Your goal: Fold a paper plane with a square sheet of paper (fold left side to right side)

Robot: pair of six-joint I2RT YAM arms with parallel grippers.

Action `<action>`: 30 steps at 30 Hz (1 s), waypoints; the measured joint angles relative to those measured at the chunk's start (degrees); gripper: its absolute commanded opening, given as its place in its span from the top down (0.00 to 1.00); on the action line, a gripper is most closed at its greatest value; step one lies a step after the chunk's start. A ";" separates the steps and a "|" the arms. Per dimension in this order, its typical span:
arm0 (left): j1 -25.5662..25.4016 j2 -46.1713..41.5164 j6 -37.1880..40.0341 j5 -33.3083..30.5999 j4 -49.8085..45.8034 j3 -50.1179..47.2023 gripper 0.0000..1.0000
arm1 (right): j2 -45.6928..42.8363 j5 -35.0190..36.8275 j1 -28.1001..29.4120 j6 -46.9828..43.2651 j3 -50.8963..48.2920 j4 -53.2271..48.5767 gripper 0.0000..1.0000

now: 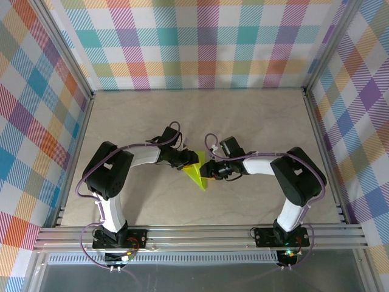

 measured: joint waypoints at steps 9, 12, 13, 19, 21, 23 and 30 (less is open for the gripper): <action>-0.07 0.00 0.00 -0.17 0.00 0.00 0.55 | 0.09 -2.97 -3.10 -0.02 1.03 -0.02 0.59; -0.07 0.00 0.00 -0.20 0.02 0.00 0.55 | 1.75 -3.89 -3.10 0.15 2.56 0.04 0.60; -0.11 0.00 0.00 -0.22 0.02 0.00 0.55 | 2.49 -4.22 -3.10 0.17 3.15 0.04 0.60; -0.17 0.00 0.00 -0.42 0.04 0.00 0.55 | 6.12 -5.44 -3.06 0.20 5.62 0.13 0.62; -0.17 0.00 0.00 -0.42 0.04 0.00 0.55 | 6.86 -5.70 -2.95 0.17 6.32 0.00 0.64; -0.22 0.00 -0.02 -0.59 0.04 0.00 0.55 | 7.61 -6.05 -2.82 0.13 7.17 -0.50 0.66; -0.22 0.00 -0.02 -0.90 0.02 0.00 0.55 | 8.24 -6.86 -2.62 -0.13 8.46 -2.01 0.75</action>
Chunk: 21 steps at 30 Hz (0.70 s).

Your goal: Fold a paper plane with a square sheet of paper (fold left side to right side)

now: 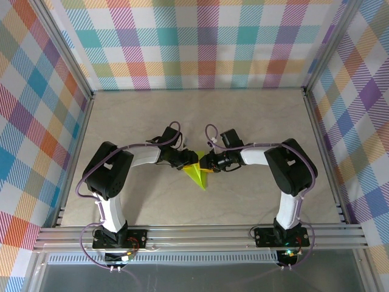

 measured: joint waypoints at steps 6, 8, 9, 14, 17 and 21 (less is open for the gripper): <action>0.00 0.00 0.02 -0.04 0.00 0.00 0.56 | 0.98 0.00 0.17 -0.11 0.24 -0.35 0.77; 0.00 0.00 0.02 -0.04 0.00 0.00 0.56 | 1.22 0.22 0.28 -0.07 0.24 -0.37 0.79; 0.00 0.00 0.00 -0.04 0.02 0.00 0.56 | 1.27 0.37 0.33 -0.02 0.24 -0.37 0.80; 0.00 0.00 0.02 -0.02 0.02 0.00 0.56 | 1.31 1.73 0.55 0.04 0.24 -0.39 0.85; 0.00 0.00 0.02 0.00 0.02 0.00 0.56 | 1.31 2.99 0.59 -0.15 0.24 -1.09 0.86; 0.00 0.00 0.02 -0.02 0.02 0.00 0.56 | 1.33 4.87 0.59 -0.87 0.68 -3.21 0.86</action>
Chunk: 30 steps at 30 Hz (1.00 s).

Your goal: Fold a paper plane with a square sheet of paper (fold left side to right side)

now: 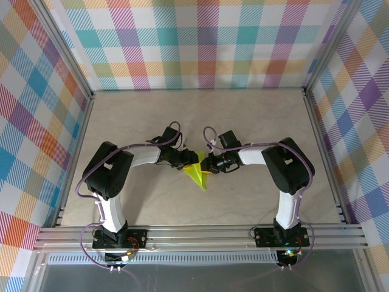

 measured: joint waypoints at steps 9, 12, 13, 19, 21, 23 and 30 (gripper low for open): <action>0.00 0.00 0.00 0.02 0.00 0.00 0.56 | 0.00 3.10 0.00 -2.01 1.14 -3.61 0.86; 0.00 0.00 0.00 0.02 0.00 0.00 0.56 | 0.00 3.61 0.00 -2.36 1.73 -4.55 0.86; 0.00 0.00 0.00 0.02 0.00 0.00 0.56 | 0.02 3.76 0.00 -2.38 1.86 -4.72 0.86; 0.00 0.00 0.00 0.02 0.00 0.00 0.56 | 0.37 4.24 0.09 -3.08 2.36 -5.64 0.87; 0.00 0.00 0.00 0.04 0.00 0.00 0.56 | 0.42 4.39 0.17 -3.23 2.40 -5.81 0.87; 0.00 0.00 0.00 0.07 0.00 0.00 0.56 | 0.42 4.70 0.31 -3.41 2.47 -6.01 0.87; 0.00 -0.02 -0.04 0.09 0.04 0.00 0.55 | 0.46 5.68 0.59 -3.48 2.67 -6.49 0.87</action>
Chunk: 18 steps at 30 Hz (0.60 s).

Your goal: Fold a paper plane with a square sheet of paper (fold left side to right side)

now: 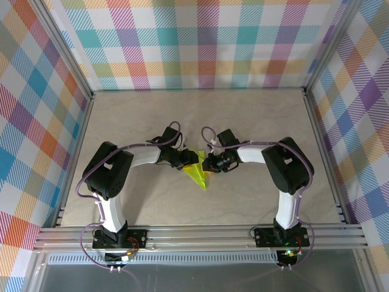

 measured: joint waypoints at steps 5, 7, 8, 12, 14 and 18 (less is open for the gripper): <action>-0.07 -0.04 0.02 -0.04 -0.26 0.39 0.53 | 0.13 0.28 0.07 0.07 0.22 -0.39 0.88; -0.11 -0.04 0.04 -0.17 -0.74 0.74 0.53 | 0.24 0.28 0.07 0.09 0.37 -0.59 0.87; -0.11 -0.09 0.07 -0.37 -1.46 1.11 0.52 | 0.31 0.26 0.07 0.09 0.46 -0.70 0.87; -0.11 -1.01 0.28 -1.68 -3.26 2.10 0.53 | 0.42 0.17 0.07 0.13 0.55 -0.79 0.87; -0.11 -1.90 0.26 -2.10 -3.56 2.23 0.66 | 0.42 0.17 0.07 0.13 0.55 -0.79 0.87; -0.15 -2.71 0.35 -1.27 -3.41 2.29 0.93 | 0.42 0.15 0.07 0.15 0.55 -0.79 0.86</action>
